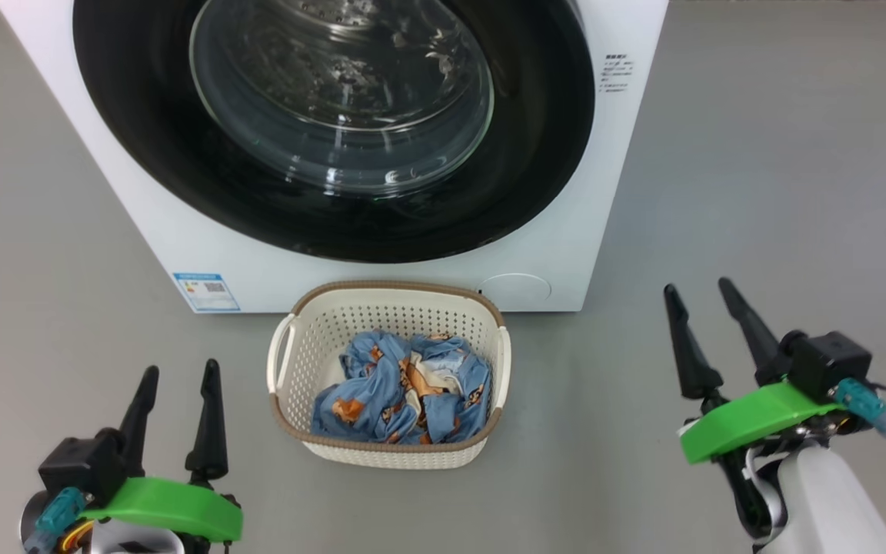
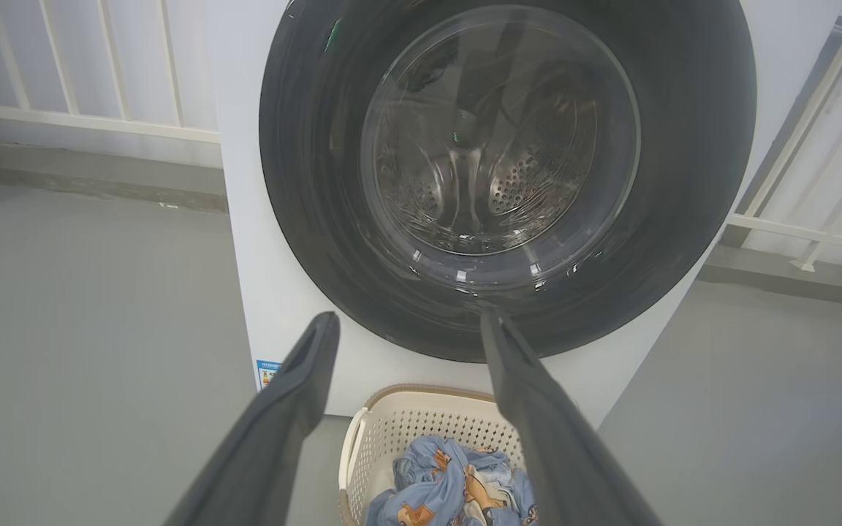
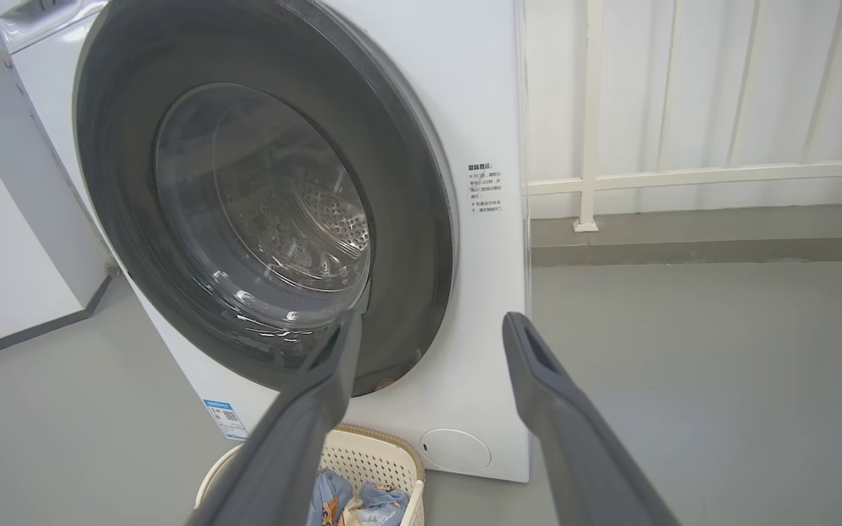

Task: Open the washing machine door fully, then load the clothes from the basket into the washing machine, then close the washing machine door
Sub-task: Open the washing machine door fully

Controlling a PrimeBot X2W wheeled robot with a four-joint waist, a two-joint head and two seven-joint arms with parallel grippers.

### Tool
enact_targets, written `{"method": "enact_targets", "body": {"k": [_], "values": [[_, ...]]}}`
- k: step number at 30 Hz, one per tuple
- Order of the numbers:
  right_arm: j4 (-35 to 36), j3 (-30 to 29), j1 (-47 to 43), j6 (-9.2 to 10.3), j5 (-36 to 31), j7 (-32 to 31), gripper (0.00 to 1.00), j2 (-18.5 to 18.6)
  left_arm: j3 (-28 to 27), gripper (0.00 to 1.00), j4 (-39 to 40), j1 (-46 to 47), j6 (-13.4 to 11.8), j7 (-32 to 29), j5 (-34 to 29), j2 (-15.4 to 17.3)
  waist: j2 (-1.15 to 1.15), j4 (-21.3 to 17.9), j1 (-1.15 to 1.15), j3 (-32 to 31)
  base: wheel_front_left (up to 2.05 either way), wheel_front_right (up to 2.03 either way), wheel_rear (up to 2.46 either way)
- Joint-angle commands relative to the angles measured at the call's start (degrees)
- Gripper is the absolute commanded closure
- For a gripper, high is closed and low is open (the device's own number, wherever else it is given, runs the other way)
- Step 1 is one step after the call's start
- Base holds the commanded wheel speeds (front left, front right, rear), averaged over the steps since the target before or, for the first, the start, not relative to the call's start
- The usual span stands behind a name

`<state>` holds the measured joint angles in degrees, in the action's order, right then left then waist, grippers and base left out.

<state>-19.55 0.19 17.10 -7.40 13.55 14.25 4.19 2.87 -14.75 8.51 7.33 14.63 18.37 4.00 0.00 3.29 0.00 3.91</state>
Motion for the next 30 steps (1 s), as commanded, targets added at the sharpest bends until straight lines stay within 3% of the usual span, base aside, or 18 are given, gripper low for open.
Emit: {"method": "enact_targets", "body": {"k": [1,13,15,17,18,19,22,30], "values": [[1.17,1.01,2.05,-0.09,-0.06,0.74,0.0,0.18,-1.98,0.0,1.72,2.39,0.11,0.37,-0.38,1.09,0.0,0.58,0.0,0.59,0.0,0.0,0.0],[1.55,-1.72,9.04,-0.09,5.2,0.74,0.0,2.65,-0.33,0.0,3.25,4.42,0.14,0.37,1.52,3.08,0.0,3.77,0.0,5.46,0.0,0.0,0.0],[2.22,-2.11,10.49,-0.09,6.25,0.74,0.5,3.18,0.07,0.0,3.43,4.91,0.14,0.37,1.95,3.52,0.0,4.34,0.0,6.6,0.0,0.0,0.0],[2.55,-2.68,11.99,-0.09,7.15,0.74,0.63,3.87,0.61,0.0,3.46,5.4,0.15,0.37,2.29,3.91,0.0,4.94,0.0,7.59,0.0,0.0,0.0],[2.78,-3.01,12.75,-0.09,7.82,0.74,0.74,4.11,0.8,0.0,3.46,5.64,0.15,0.37,2.51,3.99,0.0,5.25,0.0,8.07,0.0,0.0,0.0],[2.96,-3.28,13.48,-0.09,8.51,0.74,1.0,4.38,0.96,0.0,3.48,5.88,0.15,0.37,2.76,4.05,0.0,5.54,0.0,8.51,0.0,0.0,0.0],[3.14,-3.52,15.8,-0.09,13.66,0.74,1.0,4.57,1.24,0.0,3.58,6.5,0.15,0.37,3.34,4.35,0.0,6.36,0.0,9.74,0.0,0.0,0.0],[1.01,-4.66,23.09,-0.09,29.45,0.01,1.0,9.33,2.22,0.0,4.35,7.34,0.15,0.37,4.33,4.41,0.0,8.16,0.0,12.7,0.0,0.0,0.0]]}}
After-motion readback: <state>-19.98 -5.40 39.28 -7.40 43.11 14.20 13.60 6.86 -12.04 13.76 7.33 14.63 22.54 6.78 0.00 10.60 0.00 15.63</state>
